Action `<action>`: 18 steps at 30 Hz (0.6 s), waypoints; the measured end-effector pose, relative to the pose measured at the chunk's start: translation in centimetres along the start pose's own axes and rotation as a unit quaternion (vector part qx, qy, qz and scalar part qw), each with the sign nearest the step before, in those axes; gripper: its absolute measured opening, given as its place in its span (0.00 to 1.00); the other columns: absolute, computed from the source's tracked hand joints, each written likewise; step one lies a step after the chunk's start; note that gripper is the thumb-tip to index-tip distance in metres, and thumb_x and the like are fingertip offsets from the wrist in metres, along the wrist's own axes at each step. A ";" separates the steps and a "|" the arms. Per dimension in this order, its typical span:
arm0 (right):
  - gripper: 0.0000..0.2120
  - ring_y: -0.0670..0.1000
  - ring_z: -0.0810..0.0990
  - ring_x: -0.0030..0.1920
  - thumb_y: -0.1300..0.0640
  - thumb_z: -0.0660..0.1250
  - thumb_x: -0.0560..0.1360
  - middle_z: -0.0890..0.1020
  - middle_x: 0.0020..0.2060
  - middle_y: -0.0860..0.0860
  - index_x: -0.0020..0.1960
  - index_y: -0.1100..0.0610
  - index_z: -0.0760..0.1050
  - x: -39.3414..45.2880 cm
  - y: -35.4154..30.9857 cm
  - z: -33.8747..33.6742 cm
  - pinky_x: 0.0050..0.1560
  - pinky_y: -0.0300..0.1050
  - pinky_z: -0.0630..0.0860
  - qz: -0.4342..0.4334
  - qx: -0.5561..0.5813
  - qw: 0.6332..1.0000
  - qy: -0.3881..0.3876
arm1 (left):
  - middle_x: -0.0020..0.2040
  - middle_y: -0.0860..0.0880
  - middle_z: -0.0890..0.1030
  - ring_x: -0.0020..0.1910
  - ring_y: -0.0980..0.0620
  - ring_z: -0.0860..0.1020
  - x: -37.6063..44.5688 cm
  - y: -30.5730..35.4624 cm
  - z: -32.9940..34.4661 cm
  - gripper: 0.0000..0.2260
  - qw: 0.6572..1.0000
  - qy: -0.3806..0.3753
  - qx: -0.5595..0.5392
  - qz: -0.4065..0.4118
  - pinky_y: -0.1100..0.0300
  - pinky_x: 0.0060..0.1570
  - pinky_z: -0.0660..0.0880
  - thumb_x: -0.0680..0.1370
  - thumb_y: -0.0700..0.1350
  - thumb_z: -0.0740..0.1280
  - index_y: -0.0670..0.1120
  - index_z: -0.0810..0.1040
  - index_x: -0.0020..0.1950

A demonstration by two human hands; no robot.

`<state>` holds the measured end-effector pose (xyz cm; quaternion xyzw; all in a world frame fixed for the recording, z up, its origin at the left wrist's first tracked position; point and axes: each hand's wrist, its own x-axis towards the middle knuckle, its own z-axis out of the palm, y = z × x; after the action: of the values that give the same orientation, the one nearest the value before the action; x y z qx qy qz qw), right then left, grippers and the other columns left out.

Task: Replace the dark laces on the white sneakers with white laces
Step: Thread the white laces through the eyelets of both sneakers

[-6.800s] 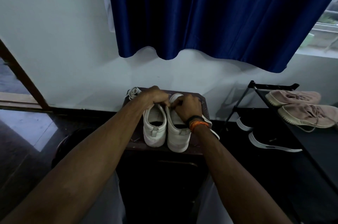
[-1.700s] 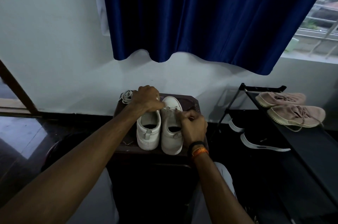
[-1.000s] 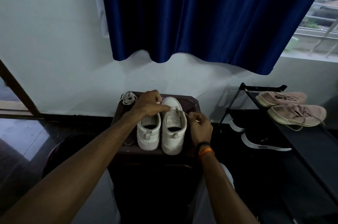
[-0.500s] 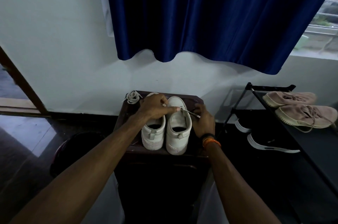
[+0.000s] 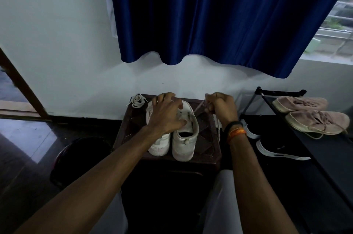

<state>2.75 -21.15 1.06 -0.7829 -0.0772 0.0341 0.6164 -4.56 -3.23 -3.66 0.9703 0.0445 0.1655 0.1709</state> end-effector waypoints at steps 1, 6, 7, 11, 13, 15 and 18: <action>0.14 0.49 0.74 0.27 0.54 0.70 0.77 0.75 0.22 0.46 0.37 0.62 0.79 -0.1 -0.8 0.0 0.35 0.43 0.75 -0.003 0.014 1.000 -0.012 | 0.69 0.49 0.71 0.69 0.45 0.65 0.0 0.0 0.2 0.24 1.000 0.009 -0.011 0.006 0.51 0.65 0.58 0.66 0.59 0.74 0.50 0.79 0.58; 0.19 0.43 0.71 0.25 0.45 0.67 0.79 0.74 0.22 0.42 0.38 0.57 0.81 -0.6 -3.2 0.6 0.31 0.38 0.70 -0.042 -0.069 0.989 -0.122 | 0.61 0.48 0.80 0.61 0.46 0.75 1.4 1.2 -0.4 0.26 0.984 -0.002 -0.177 0.001 0.50 0.62 0.71 0.74 0.51 0.74 0.48 0.75 0.70; 0.17 0.42 0.71 0.26 0.46 0.67 0.79 0.75 0.23 0.42 0.37 0.55 0.81 -0.7 -3.4 0.9 0.33 0.39 0.70 -0.049 -0.081 0.984 -0.147 | 0.59 0.50 0.81 0.58 0.49 0.78 1.7 1.6 -0.9 0.24 0.972 -0.006 -0.236 -0.003 0.52 0.59 0.74 0.75 0.47 0.75 0.49 0.75 0.70; 0.15 0.45 0.73 0.30 0.45 0.70 0.76 0.76 0.26 0.43 0.35 0.53 0.80 -0.7 -2.6 1.7 0.39 0.46 0.70 -0.077 -0.093 0.975 -0.188 | 0.42 0.50 0.85 0.42 0.50 0.82 2.8 2.3 -3.1 0.11 0.942 -0.031 -0.334 0.022 0.54 0.44 0.78 0.73 0.37 0.66 0.46 0.83 0.52; 0.16 0.45 0.73 0.31 0.43 0.72 0.75 0.77 0.27 0.44 0.35 0.54 0.79 -0.8 -2.0 1.3 0.38 0.44 0.70 -0.079 -0.083 0.977 -0.178 | 0.40 0.50 0.85 0.39 0.48 0.82 3.2 1.8 -3.8 0.11 0.939 -0.030 -0.342 0.009 0.54 0.41 0.79 0.75 0.35 0.65 0.46 0.84 0.50; 0.17 0.43 0.71 0.28 0.44 0.73 0.75 0.75 0.25 0.43 0.34 0.54 0.78 -1.1 -1.2 0.3 0.34 0.38 0.69 -0.067 -0.075 0.982 -0.159 | 0.40 0.51 0.85 0.35 0.51 0.82 3.7 0.6 -4.4 0.12 0.928 -0.007 -0.368 -0.050 0.59 0.37 0.79 0.78 0.34 0.64 0.46 0.85 0.52; 0.15 0.41 0.68 0.25 0.50 0.72 0.77 0.73 0.23 0.43 0.35 0.55 0.78 -1.3 1.1 -1.8 0.29 0.36 0.64 -0.048 -0.064 0.987 -0.142 | 0.33 0.50 0.82 0.31 0.56 0.78 4.1 -1.6 -5.4 0.13 0.899 0.033 -0.404 -0.164 0.63 0.34 0.73 0.76 0.34 0.62 0.46 0.85 0.50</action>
<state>1.81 -23.36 0.37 -0.8034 -0.2034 0.1102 0.5487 -2.59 0.53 1.86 0.7910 0.1379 0.1705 0.5712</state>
